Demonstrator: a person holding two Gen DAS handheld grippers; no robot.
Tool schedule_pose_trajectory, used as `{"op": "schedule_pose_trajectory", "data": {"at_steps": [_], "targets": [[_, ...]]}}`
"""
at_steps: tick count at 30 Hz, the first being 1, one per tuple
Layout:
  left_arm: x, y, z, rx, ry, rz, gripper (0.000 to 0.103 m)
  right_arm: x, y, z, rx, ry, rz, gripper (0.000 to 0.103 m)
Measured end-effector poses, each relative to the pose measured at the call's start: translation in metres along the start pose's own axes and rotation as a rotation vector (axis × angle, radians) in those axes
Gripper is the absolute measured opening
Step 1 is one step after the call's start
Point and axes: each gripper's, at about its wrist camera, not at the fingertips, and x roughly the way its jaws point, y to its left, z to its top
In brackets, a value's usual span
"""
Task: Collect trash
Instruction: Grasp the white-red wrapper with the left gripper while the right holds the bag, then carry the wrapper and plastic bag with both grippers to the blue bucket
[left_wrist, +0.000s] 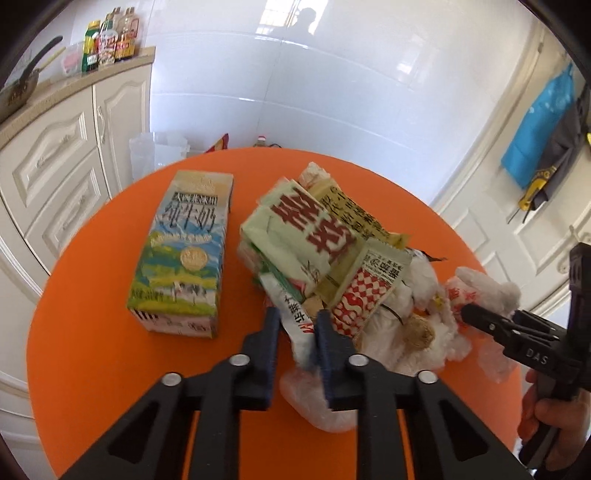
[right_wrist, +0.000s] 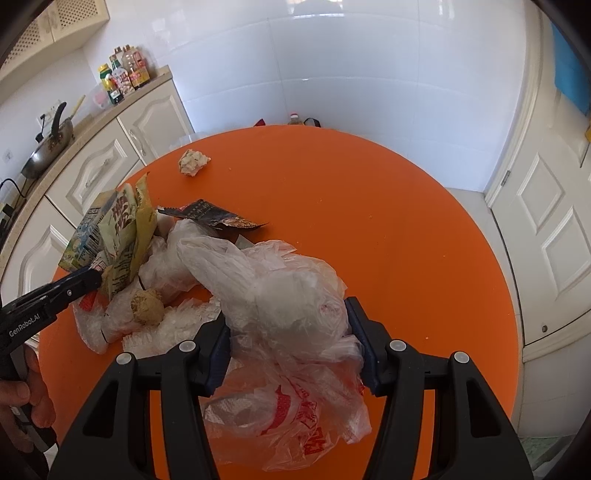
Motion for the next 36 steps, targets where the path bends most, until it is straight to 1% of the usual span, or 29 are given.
{"op": "schedule_pose_trajectory", "data": {"at_steps": [2, 5, 9, 13, 15, 17, 20, 25, 29, 33, 36], "targets": [[-0.004, -0.001, -0.005, -0.002, -0.005, -0.004, 0.009, 0.0, 0.0, 0.0, 0.002, -0.002, 0.004, 0.057], [-0.014, -0.003, -0.01, -0.005, -0.016, -0.011, 0.009, -0.001, 0.0, -0.001, 0.001, 0.0, 0.003, 0.057], [-0.031, -0.009, -0.015, 0.016, -0.042, 0.005, 0.009, -0.009, -0.004, -0.002, 0.015, -0.016, 0.013, 0.057], [-0.06, -0.019, -0.023, 0.066, -0.095, 0.046, 0.009, -0.021, -0.008, -0.004, 0.037, -0.039, 0.024, 0.057], [-0.071, -0.021, -0.026, 0.078, -0.106, 0.046, 0.009, -0.027, -0.01, -0.005, 0.049, -0.051, 0.033, 0.057], [-0.085, -0.025, -0.03, 0.095, -0.125, 0.061, 0.008, -0.035, -0.012, -0.006, 0.058, -0.062, 0.045, 0.057], [-0.107, -0.034, -0.033, 0.107, -0.159, 0.056, 0.009, -0.052, -0.012, -0.009, 0.062, -0.093, 0.058, 0.057], [-0.143, -0.067, -0.031, 0.166, -0.229, 0.03, 0.009, -0.081, -0.014, -0.008, 0.065, -0.149, 0.064, 0.057], [-0.162, -0.101, -0.033, 0.23, -0.261, 0.009, 0.009, -0.112, -0.023, -0.008, 0.078, -0.209, 0.063, 0.057], [-0.174, -0.145, -0.036, 0.309, -0.275, -0.041, 0.009, -0.146, -0.038, -0.013, 0.096, -0.275, 0.047, 0.057], [-0.176, -0.182, -0.038, 0.359, -0.275, -0.095, 0.009, -0.176, -0.062, -0.022, 0.132, -0.322, 0.017, 0.057]]}}
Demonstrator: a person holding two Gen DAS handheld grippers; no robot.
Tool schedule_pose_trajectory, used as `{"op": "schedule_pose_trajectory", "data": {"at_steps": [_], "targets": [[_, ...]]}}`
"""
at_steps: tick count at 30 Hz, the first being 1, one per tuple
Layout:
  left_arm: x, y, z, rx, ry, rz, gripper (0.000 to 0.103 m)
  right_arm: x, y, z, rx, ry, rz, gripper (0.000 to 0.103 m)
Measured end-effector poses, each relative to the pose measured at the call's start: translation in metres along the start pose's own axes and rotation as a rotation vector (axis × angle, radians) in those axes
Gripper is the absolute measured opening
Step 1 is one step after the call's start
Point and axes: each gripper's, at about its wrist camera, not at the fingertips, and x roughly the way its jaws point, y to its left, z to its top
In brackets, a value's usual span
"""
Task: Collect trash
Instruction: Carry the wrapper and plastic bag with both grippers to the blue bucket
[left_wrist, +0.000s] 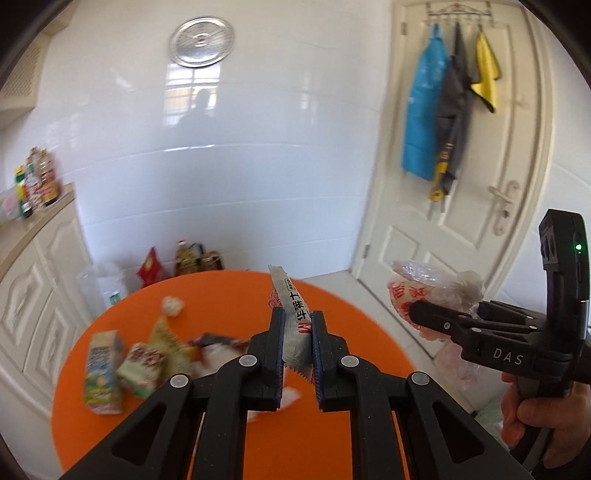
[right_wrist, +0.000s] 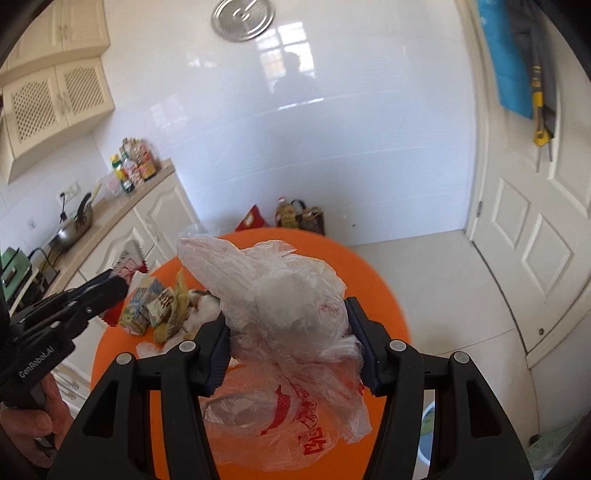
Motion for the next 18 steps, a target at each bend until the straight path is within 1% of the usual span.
{"op": "schedule_pose_trajectory", "data": {"at_steps": [4, 5, 9, 12, 14, 16, 18], "targets": [[0.008, -0.054, 0.009, 0.065, 0.004, -0.106, 0.009, -0.04, -0.043, -0.001, 0.056, -0.052, -0.074, 0.057], [0.011, -0.063, 0.011, 0.074, 0.007, -0.126, 0.009, -0.051, -0.055, -0.003, 0.072, -0.062, -0.097, 0.057], [0.024, -0.113, 0.011, 0.116, 0.039, -0.236, 0.009, -0.09, -0.109, -0.014, 0.147, -0.092, -0.2, 0.057], [0.039, -0.152, 0.004, 0.142, 0.095, -0.325, 0.009, -0.114, -0.153, -0.027, 0.215, -0.101, -0.275, 0.057], [0.053, -0.173, -0.002, 0.161, 0.145, -0.366, 0.009, -0.123, -0.182, -0.038, 0.263, -0.091, -0.321, 0.057], [0.068, -0.196, -0.014, 0.184, 0.203, -0.408, 0.009, -0.124, -0.21, -0.052, 0.308, -0.073, -0.359, 0.057], [0.084, -0.214, -0.025, 0.208, 0.254, -0.431, 0.009, -0.122, -0.243, -0.071, 0.359, -0.039, -0.39, 0.057]]}}
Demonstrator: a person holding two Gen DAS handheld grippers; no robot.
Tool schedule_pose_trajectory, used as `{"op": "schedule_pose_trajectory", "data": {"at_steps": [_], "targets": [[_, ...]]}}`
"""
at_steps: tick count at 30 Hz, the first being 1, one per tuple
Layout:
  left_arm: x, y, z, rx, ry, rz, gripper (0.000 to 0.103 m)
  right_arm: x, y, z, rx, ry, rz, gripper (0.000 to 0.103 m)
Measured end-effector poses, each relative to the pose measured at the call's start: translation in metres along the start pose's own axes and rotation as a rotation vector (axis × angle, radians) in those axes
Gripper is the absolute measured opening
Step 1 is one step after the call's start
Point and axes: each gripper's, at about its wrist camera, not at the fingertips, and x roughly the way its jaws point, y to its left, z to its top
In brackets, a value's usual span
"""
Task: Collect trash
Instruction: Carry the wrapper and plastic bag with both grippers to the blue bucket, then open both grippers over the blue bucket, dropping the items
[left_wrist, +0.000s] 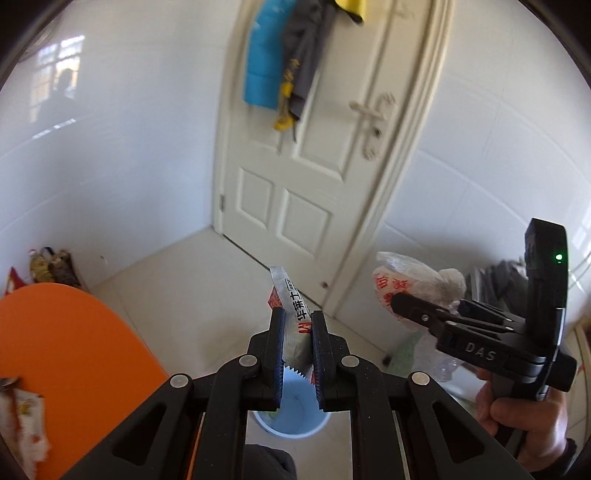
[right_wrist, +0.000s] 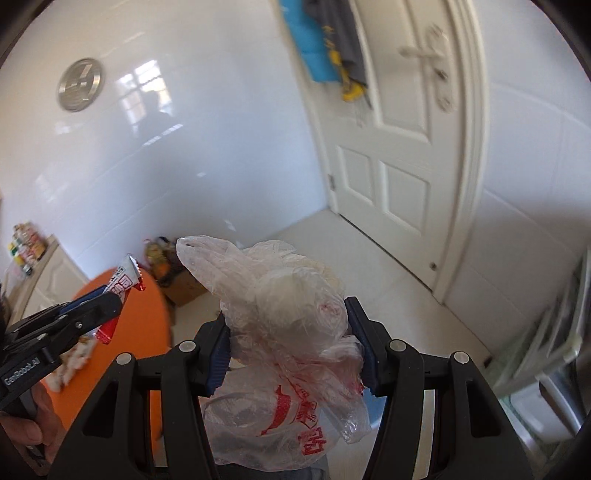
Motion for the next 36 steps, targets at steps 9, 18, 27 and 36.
{"op": "schedule_pose_trajectory", "data": {"at_steps": [9, 18, 27, 36], "targets": [[0.126, -0.008, -0.041, -0.008, 0.331, -0.054, 0.009, 0.107, -0.099, -0.048, 0.194, 0.228, -0.041, 0.057], [0.207, 0.018, -0.064, -0.063, 0.563, -0.04, 0.017, 0.198, -0.139, -0.086, 0.366, 0.386, -0.021, 0.061], [0.224, 0.028, -0.017, -0.041, 0.554, 0.034, 0.073, 0.221, -0.157, -0.099, 0.458, 0.387, -0.041, 0.103], [0.205, -0.017, 0.002, 0.022, 0.423, 0.127, 0.087, 0.191, -0.146, -0.087, 0.441, 0.323, -0.109, 0.103]]}}
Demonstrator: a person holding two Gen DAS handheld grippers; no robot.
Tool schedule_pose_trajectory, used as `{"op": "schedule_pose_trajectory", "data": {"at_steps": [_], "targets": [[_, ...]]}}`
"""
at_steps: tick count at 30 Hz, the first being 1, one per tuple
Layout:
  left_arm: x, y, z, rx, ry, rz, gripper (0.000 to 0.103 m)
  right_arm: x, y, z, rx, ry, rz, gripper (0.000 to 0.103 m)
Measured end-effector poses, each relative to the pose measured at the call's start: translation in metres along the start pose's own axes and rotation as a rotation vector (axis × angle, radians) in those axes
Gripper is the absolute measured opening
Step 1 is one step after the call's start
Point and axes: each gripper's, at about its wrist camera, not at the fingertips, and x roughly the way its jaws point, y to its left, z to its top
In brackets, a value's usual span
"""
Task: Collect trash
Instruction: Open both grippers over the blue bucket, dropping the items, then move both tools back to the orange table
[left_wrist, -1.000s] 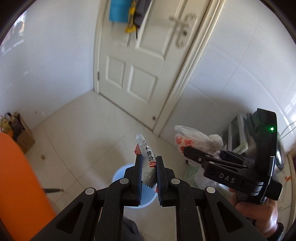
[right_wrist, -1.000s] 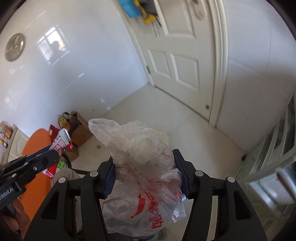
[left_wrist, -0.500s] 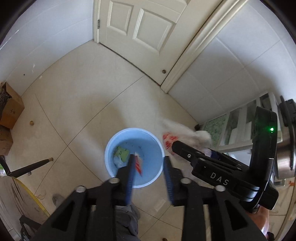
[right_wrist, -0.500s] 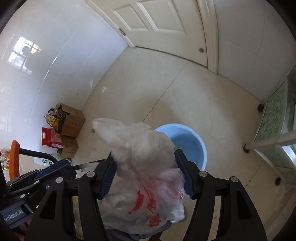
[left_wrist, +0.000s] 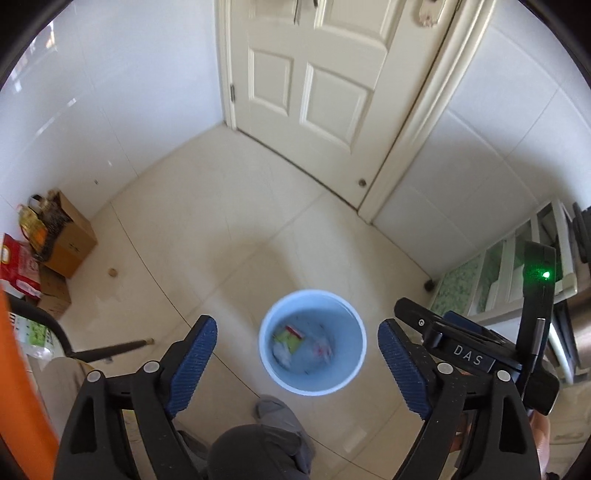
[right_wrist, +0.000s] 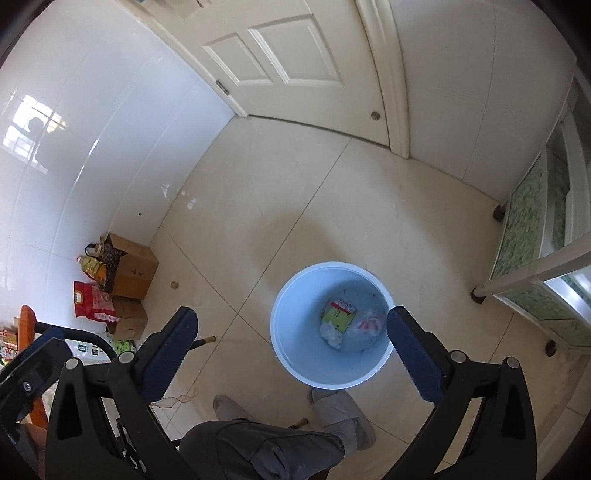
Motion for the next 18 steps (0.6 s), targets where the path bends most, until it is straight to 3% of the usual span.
{"op": "schedule_pose_trajectory", "data": {"at_steps": [7, 13, 18], "targets": [[-0.081, 0.008, -0.044, -0.02, -0.13, 0.011, 0.087, -0.063, 0.044, -0.01, -0.087, -0.102, 0.013, 0.103], [-0.178, 0.046, -0.097, -0.088, -0.278, 0.021, 0.089, -0.14, 0.106, -0.026, -0.192, -0.24, 0.072, 0.103], [-0.263, 0.084, -0.152, -0.147, -0.432, 0.076, 0.096, -0.199, 0.171, -0.05, -0.322, -0.34, 0.124, 0.103]]}}
